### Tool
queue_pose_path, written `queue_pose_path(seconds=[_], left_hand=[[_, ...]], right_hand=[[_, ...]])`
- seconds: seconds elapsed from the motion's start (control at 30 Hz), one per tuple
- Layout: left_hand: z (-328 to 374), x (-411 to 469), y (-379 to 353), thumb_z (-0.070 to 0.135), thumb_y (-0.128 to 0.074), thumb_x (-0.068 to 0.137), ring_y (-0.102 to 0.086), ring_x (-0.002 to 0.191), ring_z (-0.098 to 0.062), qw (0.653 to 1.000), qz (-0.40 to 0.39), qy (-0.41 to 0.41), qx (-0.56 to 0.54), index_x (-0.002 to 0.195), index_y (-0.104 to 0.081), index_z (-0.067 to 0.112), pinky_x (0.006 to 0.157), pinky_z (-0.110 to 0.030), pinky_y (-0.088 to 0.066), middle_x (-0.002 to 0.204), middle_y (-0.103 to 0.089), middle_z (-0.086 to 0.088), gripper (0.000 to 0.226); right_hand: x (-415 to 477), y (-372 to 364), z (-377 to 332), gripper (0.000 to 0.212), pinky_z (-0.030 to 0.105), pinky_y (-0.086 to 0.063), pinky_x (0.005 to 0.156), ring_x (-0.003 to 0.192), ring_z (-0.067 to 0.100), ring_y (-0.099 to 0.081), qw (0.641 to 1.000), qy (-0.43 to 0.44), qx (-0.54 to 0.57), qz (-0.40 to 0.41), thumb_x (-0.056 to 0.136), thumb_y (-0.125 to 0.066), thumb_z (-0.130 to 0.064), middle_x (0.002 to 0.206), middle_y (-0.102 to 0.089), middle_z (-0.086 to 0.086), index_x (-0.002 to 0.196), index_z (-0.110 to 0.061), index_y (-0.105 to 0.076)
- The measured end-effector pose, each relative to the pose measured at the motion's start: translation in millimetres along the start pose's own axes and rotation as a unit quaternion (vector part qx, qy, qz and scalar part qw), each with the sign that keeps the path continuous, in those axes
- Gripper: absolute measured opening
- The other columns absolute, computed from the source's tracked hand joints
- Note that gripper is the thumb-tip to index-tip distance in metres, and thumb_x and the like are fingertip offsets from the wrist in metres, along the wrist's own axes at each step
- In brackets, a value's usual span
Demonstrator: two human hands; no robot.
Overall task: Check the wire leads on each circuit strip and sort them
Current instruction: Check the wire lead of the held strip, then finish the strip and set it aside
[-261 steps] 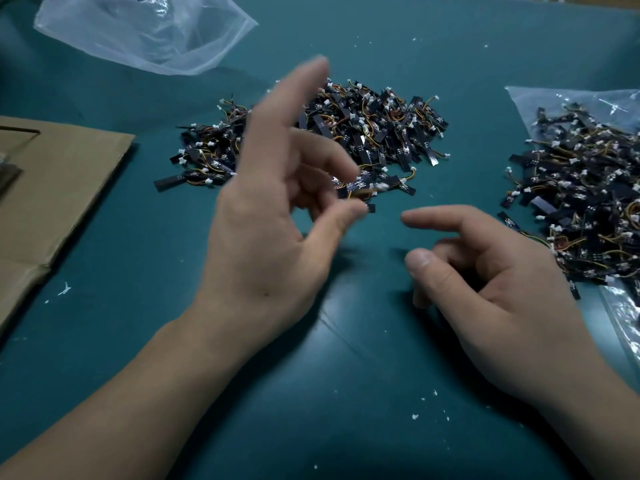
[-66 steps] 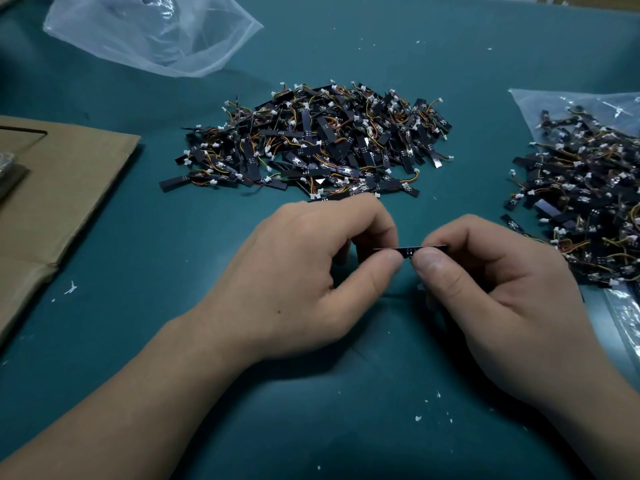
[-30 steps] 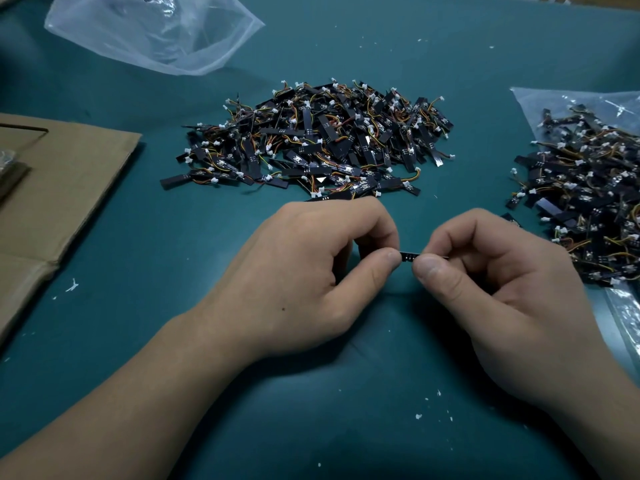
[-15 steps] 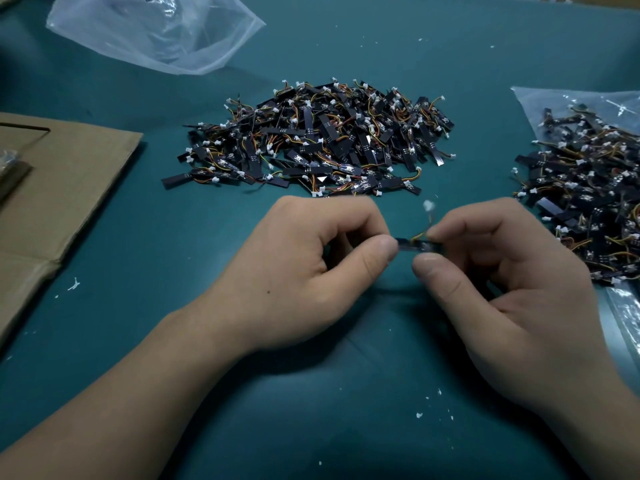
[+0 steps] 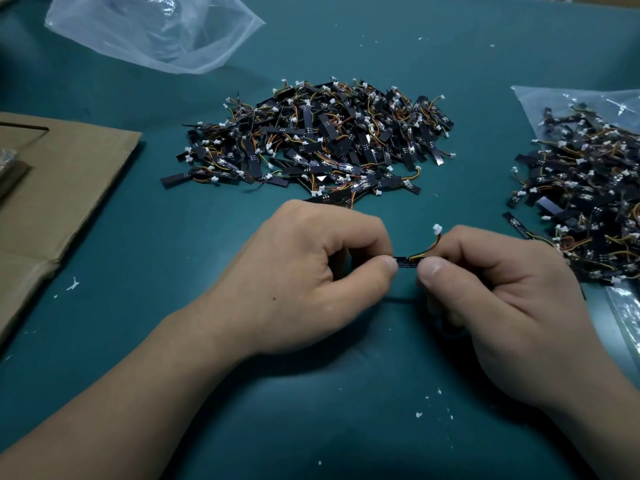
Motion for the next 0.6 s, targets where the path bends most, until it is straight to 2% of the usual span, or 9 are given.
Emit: queue_pose_path(seconds=[0.3, 0.43, 0.6], left_hand=[[-0.7, -0.5, -0.5, 0.027, -0.06, 0.09, -0.055, 0.06, -0.021, 1.0, -0.008, 0.003, -0.001, 0.073, -0.062, 0.019, 0.056, -0.039, -0.043, 0.062, -0.056, -0.001, 0.018], [-1.0, 0.0, -0.6, 0.025, -0.063, 0.09, -0.056, 0.061, -0.02, 1.0, -0.004, 0.006, 0.009, 0.074, -0.064, 0.02, 0.057, -0.038, -0.043, 0.063, -0.058, 0.0, 0.017], [2.7, 0.4, -2.5, 0.018, -0.066, 0.088, -0.058, 0.064, -0.023, 0.999, -0.034, -0.009, -0.037, 0.069, -0.066, 0.014, 0.06, -0.04, -0.044, 0.065, -0.06, -0.001, 0.019]], right_hand=[[0.0, -1.8, -2.2, 0.03, 0.038, -0.039, 0.049, 0.048, 0.021, -0.049, 1.0, 0.006, 0.01, -0.011, 0.092, -0.057, -0.039, 0.056, -0.054, 0.006, 0.069, -0.021, -0.06], [0.6, -1.0, -1.3, 0.03, 0.027, -0.041, 0.047, 0.046, 0.013, -0.05, 0.999, -0.001, 0.045, -0.012, 0.091, -0.057, -0.037, 0.054, -0.058, 0.0, 0.068, -0.017, -0.062], [0.8, -2.4, -2.0, 0.027, 0.033, -0.04, 0.047, 0.046, 0.017, -0.049, 0.998, -0.005, 0.05, -0.031, 0.088, -0.057, -0.038, 0.053, -0.056, 0.001, 0.067, -0.02, -0.061]])
Point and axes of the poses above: each hand's wrist, its own x-axis towards the middle knuckle, its own y-axis out of the back of the hand, z = x × y, the point moved 8 cm from there along x, towards the middle knuckle
